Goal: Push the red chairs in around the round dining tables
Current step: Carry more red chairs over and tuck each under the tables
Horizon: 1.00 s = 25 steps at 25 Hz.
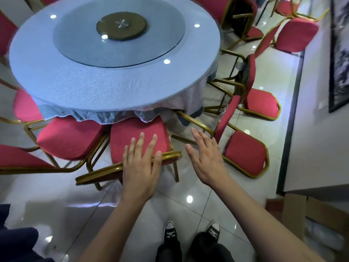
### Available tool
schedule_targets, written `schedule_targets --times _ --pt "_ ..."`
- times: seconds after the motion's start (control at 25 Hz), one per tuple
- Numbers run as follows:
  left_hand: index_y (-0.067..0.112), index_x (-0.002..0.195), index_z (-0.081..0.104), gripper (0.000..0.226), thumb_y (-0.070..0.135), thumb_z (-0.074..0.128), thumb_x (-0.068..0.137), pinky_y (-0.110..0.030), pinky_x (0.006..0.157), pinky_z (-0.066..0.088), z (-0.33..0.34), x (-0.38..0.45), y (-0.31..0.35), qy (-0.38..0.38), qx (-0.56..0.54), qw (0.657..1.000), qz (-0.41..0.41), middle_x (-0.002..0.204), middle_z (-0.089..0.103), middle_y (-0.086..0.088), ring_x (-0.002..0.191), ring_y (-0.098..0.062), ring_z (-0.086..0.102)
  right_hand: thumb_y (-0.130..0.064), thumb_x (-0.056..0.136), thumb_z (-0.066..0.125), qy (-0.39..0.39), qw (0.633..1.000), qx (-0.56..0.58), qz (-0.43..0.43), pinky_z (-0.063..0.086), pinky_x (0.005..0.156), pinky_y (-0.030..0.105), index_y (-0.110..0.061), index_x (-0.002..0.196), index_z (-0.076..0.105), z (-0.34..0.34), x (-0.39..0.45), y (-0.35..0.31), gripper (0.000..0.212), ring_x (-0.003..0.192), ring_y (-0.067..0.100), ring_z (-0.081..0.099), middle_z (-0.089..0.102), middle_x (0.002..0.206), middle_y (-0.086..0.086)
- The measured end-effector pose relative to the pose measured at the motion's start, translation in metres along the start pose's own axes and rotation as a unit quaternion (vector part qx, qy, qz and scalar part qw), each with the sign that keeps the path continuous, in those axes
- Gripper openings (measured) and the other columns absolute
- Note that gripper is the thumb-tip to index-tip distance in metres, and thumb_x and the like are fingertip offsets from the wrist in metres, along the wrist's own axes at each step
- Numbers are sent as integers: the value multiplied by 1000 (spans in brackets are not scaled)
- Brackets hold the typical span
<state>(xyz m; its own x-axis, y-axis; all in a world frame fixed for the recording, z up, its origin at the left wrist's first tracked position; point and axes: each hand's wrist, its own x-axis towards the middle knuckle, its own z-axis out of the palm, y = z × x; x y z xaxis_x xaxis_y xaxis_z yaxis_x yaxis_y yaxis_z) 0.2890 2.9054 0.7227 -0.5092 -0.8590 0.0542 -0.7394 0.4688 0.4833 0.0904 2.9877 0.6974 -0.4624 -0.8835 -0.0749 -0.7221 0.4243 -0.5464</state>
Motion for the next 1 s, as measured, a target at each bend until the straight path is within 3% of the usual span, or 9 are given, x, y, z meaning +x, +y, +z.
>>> schedule_targets --times 0.2,0.4,0.6,0.76,1.0 --pt "41 158 22 61 59 9 101 -42 127 0 30 13 64 -32 -3 999 22 169 11 3 156 -17 0 -66 101 20 42 999 14 29 10 126 40 -38 161 16 -45 -5 55 66 153 16 15 23 167 -2" --pt "40 159 19 62 57 10 100 -41 127 0 62 25 142 -35 -8 999 27 170 5 2 156 -15 -2 -66 101 18 50 998 12 46 2 123 32 -38 161 16 -95 -6 124 67 153 18 18 24 166 -1" --pt "38 160 19 64 56 11 99 -45 127 4 93 37 212 -36 -9 999 34 170 7 0 156 -18 2 -68 99 15 49 997 20 63 8 128 42 -37 161 16 -141 1 189 70 154 20 18 23 167 0" --pt "38 159 21 65 57 11 98 -45 126 5 120 45 258 -32 -14 999 32 170 10 0 156 -20 6 -64 102 23 68 995 37 67 15 127 45 -37 161 19 -171 3 234 65 153 19 18 25 166 1" --pt "39 160 19 63 56 13 99 -43 126 5 157 53 308 -44 -2 998 46 170 10 0 156 -21 6 -70 98 18 79 993 40 83 7 123 36 -41 159 19 -200 1 292 68 152 18 17 25 166 -2"
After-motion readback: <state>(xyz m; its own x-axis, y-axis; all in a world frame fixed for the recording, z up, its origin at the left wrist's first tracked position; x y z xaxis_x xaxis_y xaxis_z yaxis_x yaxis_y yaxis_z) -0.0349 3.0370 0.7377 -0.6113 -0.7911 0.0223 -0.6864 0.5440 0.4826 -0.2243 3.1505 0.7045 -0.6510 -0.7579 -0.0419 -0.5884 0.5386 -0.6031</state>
